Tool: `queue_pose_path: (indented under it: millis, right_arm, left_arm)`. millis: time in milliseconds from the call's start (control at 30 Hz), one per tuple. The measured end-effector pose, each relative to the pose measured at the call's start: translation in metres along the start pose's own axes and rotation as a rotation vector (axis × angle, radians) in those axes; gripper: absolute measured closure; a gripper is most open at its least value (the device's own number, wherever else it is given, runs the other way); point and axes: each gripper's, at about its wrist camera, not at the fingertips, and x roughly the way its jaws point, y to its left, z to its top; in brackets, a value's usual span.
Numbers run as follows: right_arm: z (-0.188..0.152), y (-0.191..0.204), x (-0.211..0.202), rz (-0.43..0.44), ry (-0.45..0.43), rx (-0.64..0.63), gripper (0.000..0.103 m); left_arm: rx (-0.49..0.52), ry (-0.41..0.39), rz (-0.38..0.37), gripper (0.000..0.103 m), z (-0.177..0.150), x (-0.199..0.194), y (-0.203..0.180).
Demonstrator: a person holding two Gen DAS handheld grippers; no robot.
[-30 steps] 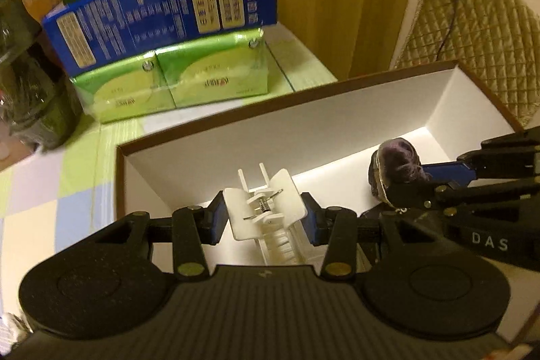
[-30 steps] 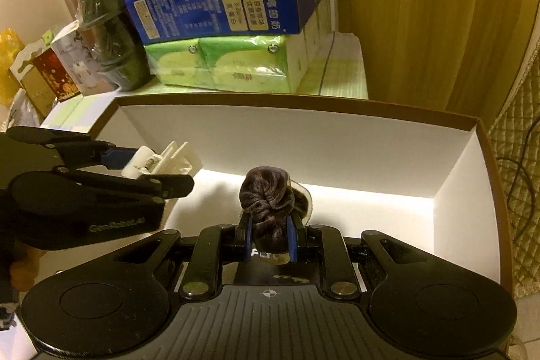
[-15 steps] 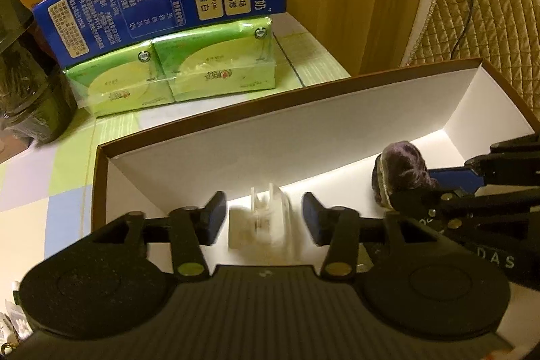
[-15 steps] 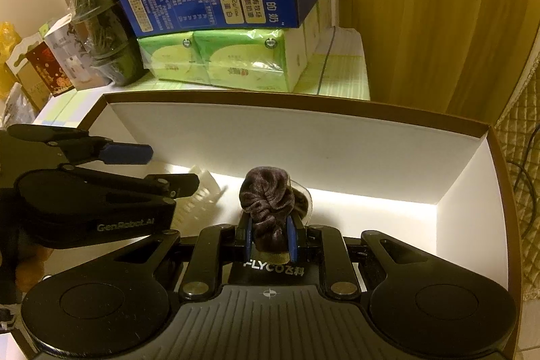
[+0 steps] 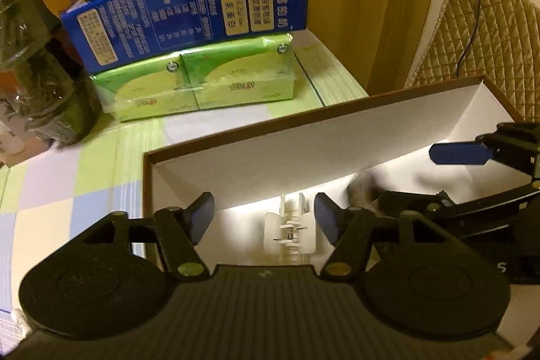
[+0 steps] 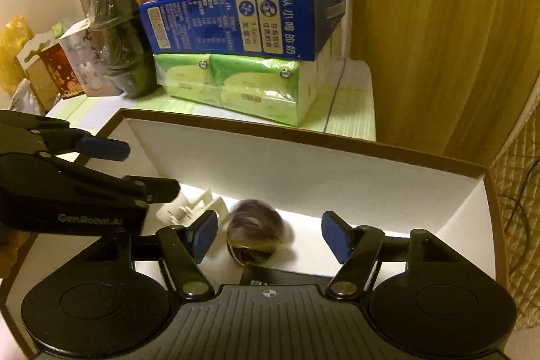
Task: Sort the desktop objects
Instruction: 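Release the hair clip with the left gripper while the right releases the scrunchie in the box, then withdraw both grippers up out of the brown box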
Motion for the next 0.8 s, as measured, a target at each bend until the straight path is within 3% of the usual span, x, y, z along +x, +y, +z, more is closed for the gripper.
queue_pose_path:
  millis: [100,300,800]
  right_arm:
    - [-0.003,-0.003,-0.010,0.001,-0.006,0.006,0.019]
    - [-0.011,-0.005,-0.039,-0.002,-0.031,0.024,0.002]
    - [-0.046,0.014,-0.092,-0.064,-0.039,0.035,0.002]
  left_arm:
    - [-0.006,0.002,0.003,0.035,-0.001,-0.007,0.002]
    - [0.007,-0.007,-0.003,0.025,-0.007,-0.026,0.000]
    - [0.048,-0.026,-0.014,0.014,-0.037,-0.086,-0.011]
